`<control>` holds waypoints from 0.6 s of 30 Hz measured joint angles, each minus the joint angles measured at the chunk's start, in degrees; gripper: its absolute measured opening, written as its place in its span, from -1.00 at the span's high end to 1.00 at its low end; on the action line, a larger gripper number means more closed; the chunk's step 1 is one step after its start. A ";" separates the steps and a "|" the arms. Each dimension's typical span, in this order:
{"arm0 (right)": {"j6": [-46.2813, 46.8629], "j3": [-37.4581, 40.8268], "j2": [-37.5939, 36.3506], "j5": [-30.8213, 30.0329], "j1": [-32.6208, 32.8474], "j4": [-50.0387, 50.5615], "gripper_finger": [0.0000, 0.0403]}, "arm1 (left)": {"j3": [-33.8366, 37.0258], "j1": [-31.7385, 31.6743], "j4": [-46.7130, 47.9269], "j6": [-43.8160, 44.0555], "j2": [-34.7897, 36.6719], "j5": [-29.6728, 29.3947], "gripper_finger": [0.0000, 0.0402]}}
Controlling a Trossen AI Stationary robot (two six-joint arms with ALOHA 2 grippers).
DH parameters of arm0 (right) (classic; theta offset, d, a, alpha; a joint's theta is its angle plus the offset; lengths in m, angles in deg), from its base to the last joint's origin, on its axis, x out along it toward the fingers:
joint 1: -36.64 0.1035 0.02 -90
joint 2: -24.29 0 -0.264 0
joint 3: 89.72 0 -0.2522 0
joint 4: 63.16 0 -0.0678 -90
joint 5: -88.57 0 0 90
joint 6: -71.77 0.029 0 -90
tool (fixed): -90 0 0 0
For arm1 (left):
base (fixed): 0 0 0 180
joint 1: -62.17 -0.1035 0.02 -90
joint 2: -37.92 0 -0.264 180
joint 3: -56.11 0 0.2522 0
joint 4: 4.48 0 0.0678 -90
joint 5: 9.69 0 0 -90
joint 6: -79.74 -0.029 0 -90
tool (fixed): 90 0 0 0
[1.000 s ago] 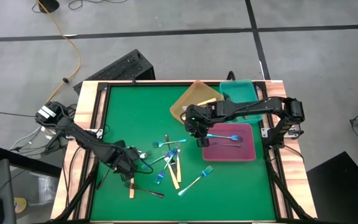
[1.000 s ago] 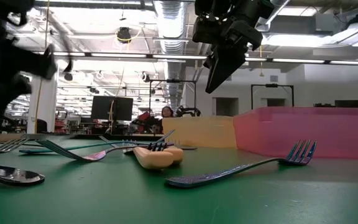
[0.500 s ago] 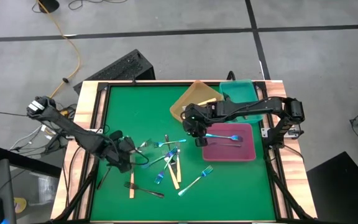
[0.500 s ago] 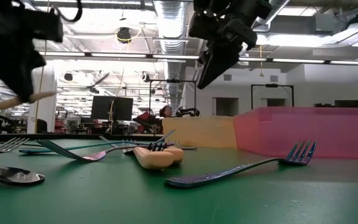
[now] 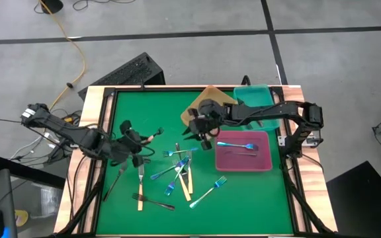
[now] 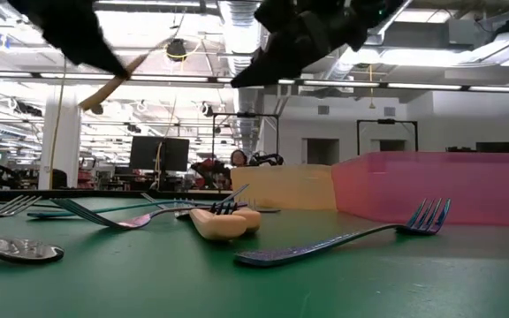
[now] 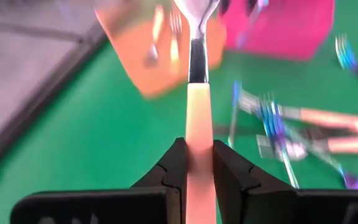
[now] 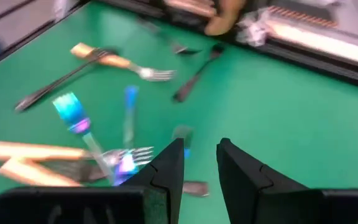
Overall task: Sort silverware by color (type)
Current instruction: Put the orange fork into the orange bin
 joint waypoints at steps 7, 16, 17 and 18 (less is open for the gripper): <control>6.85 4.84 0.02 2.80 -2.31 -13.18 0.41 | 0.00 -4.44 -15.44 -18.07 2.91 0.20 0.84; 7.03 5.58 0.02 2.99 -0.61 -18.66 0.41 | 4.80 -13.63 -35.03 -32.10 2.72 12.98 0.83; 7.03 5.58 0.02 2.99 -0.56 -18.84 0.41 | 5.59 -14.85 -36.59 -32.51 2.73 14.13 0.83; 7.03 5.58 0.02 3.01 -0.43 -19.13 0.41 | 6.38 -15.98 -38.52 -33.12 2.75 15.03 0.82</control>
